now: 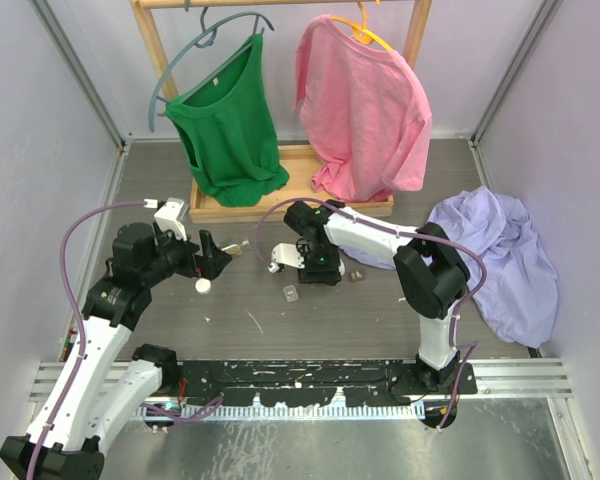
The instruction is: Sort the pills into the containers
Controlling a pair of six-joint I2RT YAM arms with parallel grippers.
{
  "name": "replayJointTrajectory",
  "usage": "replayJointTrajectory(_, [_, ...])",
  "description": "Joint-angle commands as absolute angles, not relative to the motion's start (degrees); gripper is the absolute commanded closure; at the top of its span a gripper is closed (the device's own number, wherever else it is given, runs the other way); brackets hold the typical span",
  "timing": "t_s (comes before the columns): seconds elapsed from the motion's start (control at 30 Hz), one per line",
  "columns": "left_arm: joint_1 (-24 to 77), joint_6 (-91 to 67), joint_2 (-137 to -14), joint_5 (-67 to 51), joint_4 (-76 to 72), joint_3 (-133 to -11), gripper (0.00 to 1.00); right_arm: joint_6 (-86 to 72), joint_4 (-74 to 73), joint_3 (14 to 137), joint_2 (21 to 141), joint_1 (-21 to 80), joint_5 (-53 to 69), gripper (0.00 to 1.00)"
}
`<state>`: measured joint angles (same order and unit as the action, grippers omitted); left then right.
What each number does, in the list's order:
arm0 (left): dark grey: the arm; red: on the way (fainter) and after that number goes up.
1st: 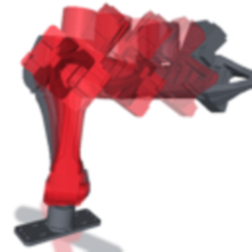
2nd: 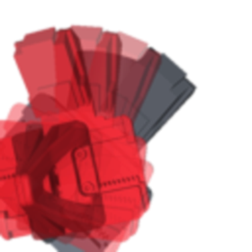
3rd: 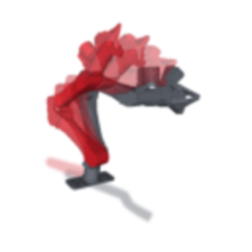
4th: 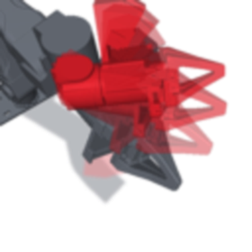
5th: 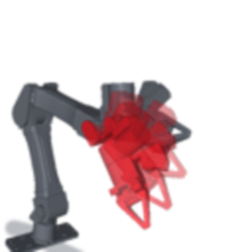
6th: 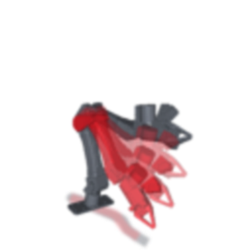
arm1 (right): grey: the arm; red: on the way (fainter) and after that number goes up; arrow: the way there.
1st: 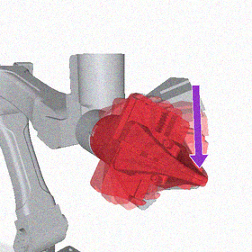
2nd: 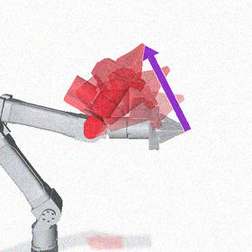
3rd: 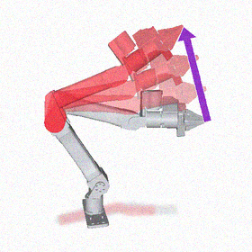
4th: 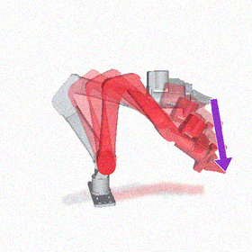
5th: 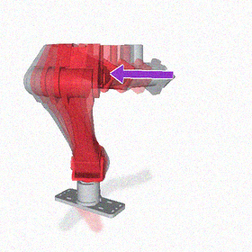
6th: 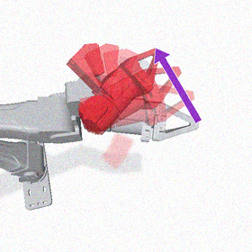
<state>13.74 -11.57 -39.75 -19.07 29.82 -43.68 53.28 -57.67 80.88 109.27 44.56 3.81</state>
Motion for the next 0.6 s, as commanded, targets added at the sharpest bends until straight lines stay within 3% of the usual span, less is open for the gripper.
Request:
replayJointTrajectory(0.0, [13.6, -11.9, -38.8, -19.7, 27.0, -43.7, 0.02, 52.9, -57.9, 82.2, 107.8, 44.4, 2.8, 0.99])
replayJointTrajectory(0.57, [13.6, -11.8, -38.7, -20.0, 26.9, -43.8, 0.02, 52.4, -56.8, 81.0, 107.2, 44.8, 2.6, 0.99])
